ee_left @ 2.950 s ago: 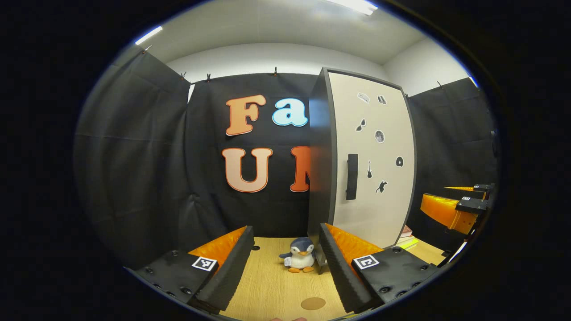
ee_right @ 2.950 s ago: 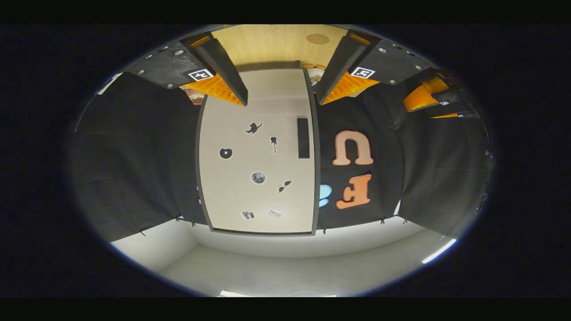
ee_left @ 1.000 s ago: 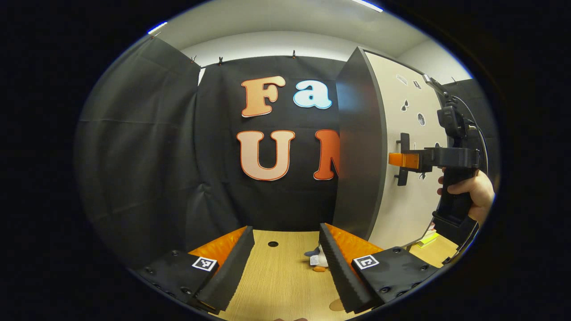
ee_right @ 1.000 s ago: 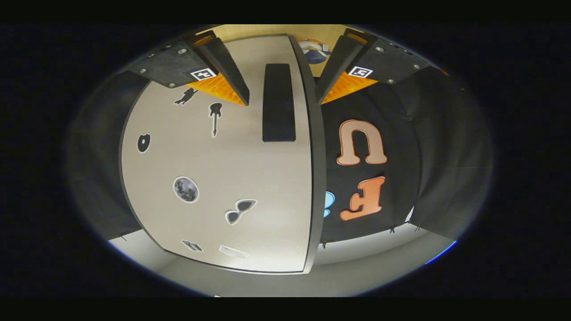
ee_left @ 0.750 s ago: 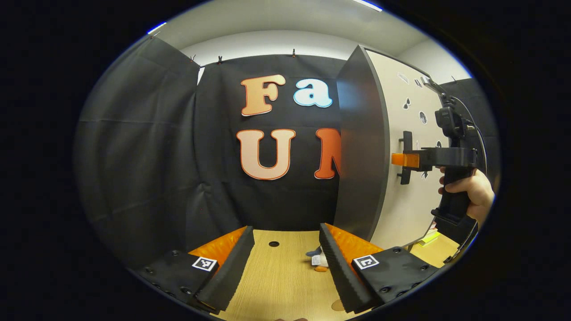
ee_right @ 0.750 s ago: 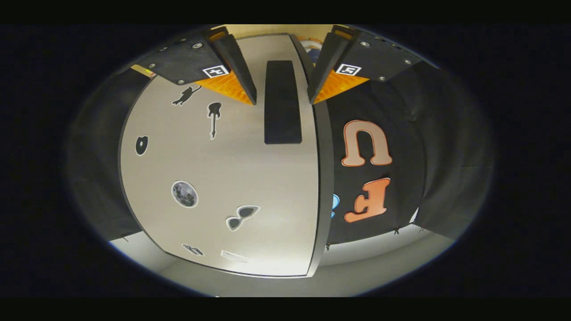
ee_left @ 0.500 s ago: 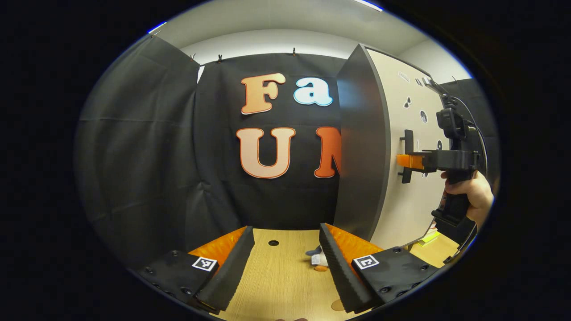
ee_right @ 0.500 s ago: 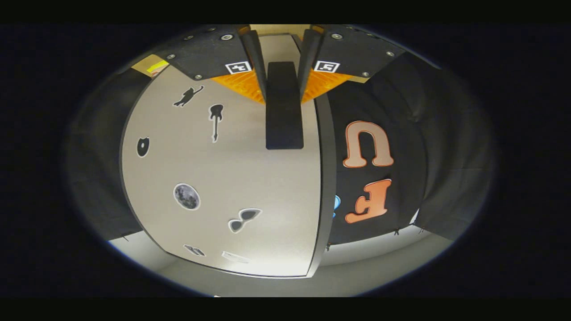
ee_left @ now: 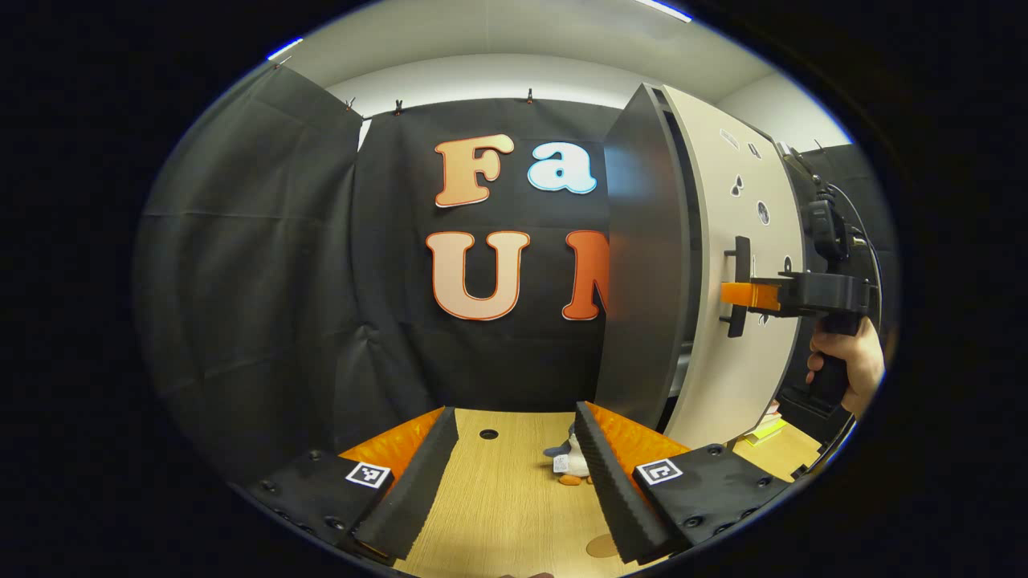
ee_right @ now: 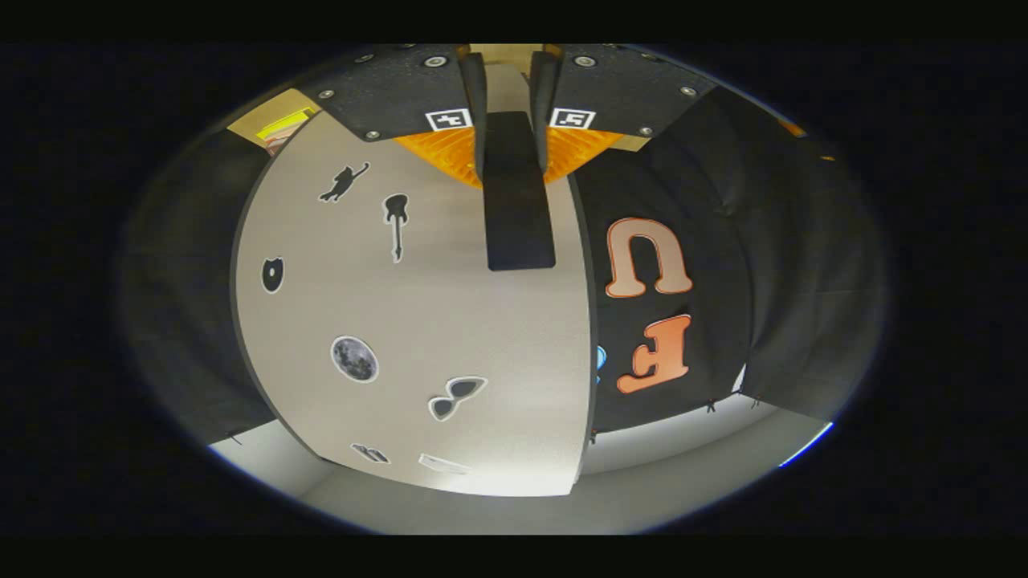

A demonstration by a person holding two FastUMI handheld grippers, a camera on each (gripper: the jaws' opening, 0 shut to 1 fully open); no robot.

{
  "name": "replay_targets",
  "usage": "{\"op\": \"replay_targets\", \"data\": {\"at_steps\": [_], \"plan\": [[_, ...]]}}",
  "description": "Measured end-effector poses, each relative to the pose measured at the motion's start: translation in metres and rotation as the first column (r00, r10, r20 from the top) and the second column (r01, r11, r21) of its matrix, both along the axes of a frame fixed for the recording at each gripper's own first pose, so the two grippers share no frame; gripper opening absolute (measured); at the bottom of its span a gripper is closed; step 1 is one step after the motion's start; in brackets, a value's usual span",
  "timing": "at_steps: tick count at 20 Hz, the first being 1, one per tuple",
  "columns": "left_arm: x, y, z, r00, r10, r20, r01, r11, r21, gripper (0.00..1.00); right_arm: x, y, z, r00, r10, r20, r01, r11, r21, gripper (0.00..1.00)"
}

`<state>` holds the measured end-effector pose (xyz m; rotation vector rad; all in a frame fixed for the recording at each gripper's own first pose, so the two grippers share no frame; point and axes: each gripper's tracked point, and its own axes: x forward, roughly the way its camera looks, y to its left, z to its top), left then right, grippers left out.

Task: Open the cabinet door with the right hand, grasp the bottle in the cabinet with the left hand and place it on the coaster, then close the cabinet door with the right hand.

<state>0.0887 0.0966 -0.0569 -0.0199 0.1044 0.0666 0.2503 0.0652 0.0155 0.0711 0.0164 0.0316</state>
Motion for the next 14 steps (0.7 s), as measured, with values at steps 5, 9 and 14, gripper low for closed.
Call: {"op": "replay_targets", "data": {"at_steps": [5,9,14], "plan": [[-0.023,-0.025,0.0,1.0,-0.005,-0.007,0.005,1.0,0.002,0.95,-0.02,-0.008,-0.001,1.0,0.002,0.008,-0.003,1.0,0.028,0.2],[-0.042,-0.044,0.003,1.0,-0.011,-0.008,0.011,1.0,0.012,0.95,-0.026,-0.015,-0.001,1.0,-0.002,0.003,0.001,0.999,0.039,0.15],[-0.067,-0.059,0.008,1.0,-0.006,-0.004,0.006,1.0,0.014,0.94,-0.034,-0.023,-0.001,1.0,-0.004,0.003,0.004,0.999,0.05,0.17]]}}
